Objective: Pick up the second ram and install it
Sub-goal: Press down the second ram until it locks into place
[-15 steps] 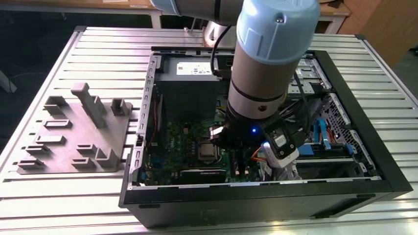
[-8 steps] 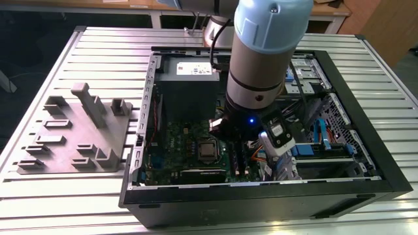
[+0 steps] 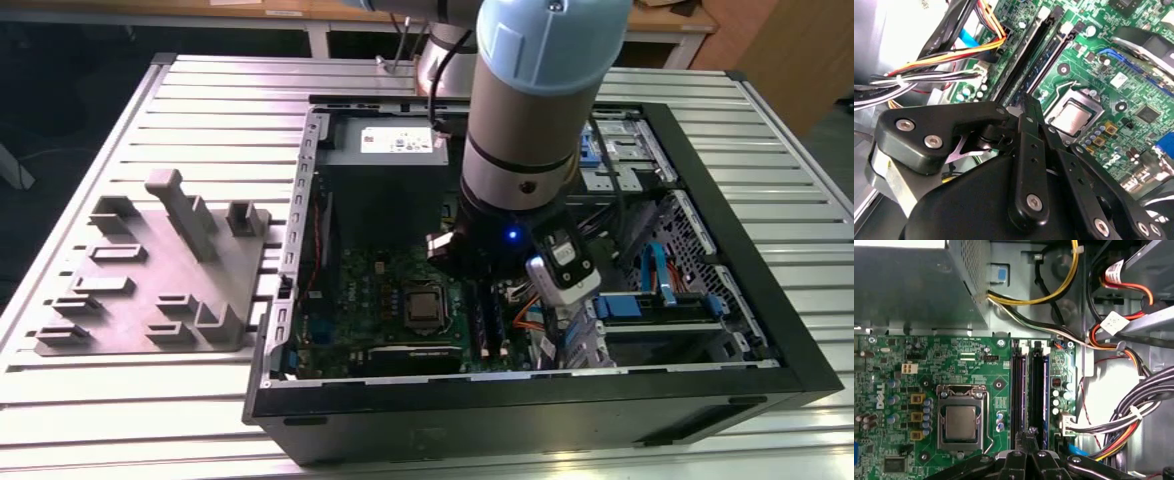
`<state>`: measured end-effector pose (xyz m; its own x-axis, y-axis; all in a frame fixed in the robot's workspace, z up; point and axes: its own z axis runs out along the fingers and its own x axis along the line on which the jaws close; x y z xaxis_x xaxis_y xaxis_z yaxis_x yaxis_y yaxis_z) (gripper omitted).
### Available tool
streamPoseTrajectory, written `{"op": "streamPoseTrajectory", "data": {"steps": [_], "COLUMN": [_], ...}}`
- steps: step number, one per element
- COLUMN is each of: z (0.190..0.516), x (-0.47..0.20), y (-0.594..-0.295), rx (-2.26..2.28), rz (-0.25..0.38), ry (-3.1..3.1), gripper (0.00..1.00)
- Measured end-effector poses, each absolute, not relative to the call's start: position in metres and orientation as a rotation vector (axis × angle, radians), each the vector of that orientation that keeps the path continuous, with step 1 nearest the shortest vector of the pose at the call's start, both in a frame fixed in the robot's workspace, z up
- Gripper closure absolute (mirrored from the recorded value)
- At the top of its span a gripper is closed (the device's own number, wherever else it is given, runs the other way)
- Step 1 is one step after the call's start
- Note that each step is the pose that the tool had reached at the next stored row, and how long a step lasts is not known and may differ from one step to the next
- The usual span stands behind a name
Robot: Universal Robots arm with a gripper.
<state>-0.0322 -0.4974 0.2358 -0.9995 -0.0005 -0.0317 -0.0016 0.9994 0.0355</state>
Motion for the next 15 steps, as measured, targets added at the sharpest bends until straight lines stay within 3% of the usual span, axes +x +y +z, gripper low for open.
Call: {"op": "streamPoseTrajectory", "data": {"steps": [15], "z": [0.2453], "x": [-0.0323], "y": [-0.4972], "rx": [-0.001], "rz": [0.055], "ry": [3.109], "gripper": [0.9]}}
